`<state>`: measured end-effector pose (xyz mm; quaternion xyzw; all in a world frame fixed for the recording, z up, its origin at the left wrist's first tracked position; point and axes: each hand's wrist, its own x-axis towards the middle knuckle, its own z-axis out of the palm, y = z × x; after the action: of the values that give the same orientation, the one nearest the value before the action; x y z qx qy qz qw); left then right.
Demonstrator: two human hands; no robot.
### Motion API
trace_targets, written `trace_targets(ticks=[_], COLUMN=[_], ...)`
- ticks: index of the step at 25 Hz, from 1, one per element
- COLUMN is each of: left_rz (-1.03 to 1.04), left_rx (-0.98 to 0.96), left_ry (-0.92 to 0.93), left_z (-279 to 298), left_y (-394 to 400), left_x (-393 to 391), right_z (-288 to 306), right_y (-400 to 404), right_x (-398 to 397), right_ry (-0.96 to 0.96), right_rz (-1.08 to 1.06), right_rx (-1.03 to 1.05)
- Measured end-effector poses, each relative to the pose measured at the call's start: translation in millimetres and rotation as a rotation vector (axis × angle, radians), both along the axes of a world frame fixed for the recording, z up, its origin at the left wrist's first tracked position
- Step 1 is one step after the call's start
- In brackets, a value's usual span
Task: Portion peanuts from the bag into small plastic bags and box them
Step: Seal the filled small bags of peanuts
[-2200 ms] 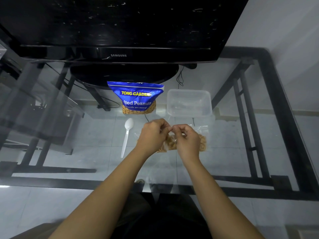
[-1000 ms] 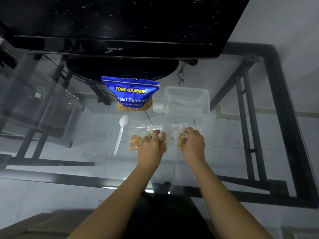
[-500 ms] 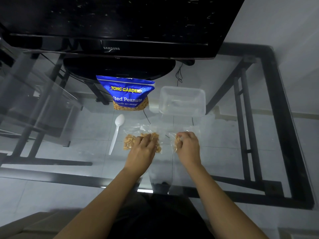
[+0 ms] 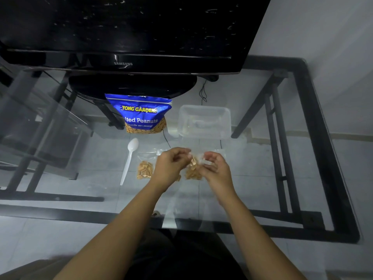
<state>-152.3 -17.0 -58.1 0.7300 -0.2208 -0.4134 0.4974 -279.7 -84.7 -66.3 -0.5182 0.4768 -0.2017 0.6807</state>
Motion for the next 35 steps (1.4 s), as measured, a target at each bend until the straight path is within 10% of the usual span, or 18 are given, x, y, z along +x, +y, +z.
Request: trace_targets(ticks=[7, 18, 27, 35], left_rz=[-0.007, -0.211, -0.279, -0.190], left_rx=[-0.039, 0.060, 0.116, 0.036], left_ry=[0.104, -0.561, -0.587, 0.099], left_z=[11.5, 13.3, 14.7, 7.1], left_y=[-8.5, -19.8, -15.8, 9.3], left_x=[3.7, 6.8, 22.5, 2.0], right_z=[8.6, 9.5, 11.5, 10.8], right_y=[-11.6, -9.0, -12.8, -18.9], right_x=[7.8, 16.7, 13.9, 13.2], right_ry=[-0.013, 0.237, 0.236, -0.042], right_rz=[-0.125, -0.057, -0.086, -0.125], right_rx=[0.005, -0.363, -0.434, 0.120])
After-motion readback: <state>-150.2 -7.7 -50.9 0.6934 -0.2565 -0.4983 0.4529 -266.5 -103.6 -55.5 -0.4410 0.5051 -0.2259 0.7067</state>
